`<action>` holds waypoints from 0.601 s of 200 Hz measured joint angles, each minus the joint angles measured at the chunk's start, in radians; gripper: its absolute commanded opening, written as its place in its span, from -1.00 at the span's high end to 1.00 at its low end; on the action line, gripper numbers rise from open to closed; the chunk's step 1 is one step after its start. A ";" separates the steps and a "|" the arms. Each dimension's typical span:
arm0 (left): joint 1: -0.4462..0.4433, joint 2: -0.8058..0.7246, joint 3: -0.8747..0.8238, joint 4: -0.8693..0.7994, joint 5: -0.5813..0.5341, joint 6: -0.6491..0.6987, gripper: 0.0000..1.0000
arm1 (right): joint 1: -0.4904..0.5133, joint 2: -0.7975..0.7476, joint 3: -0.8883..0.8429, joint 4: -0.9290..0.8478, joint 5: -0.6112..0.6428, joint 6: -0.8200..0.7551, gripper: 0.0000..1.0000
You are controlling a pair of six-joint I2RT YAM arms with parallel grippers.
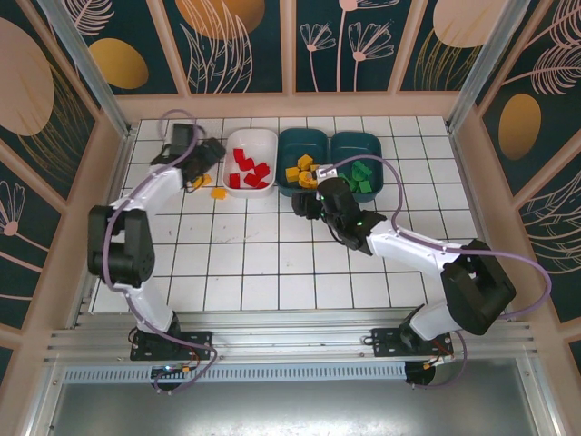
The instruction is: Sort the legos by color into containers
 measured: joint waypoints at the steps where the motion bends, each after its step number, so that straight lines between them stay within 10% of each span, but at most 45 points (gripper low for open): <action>1: 0.010 -0.003 -0.004 0.001 -0.003 -0.006 -0.80 | 0.000 0.000 -0.001 0.000 0.001 0.000 -0.43; 42: 0.255 0.064 -0.054 -0.003 -0.040 -0.064 -0.78 | 0.000 0.000 -0.064 -0.007 0.002 -0.024 -0.43; 120: 0.269 0.273 0.083 -0.104 -0.063 -0.002 -0.45 | 0.000 -0.005 -0.113 0.013 -0.019 -0.023 -0.43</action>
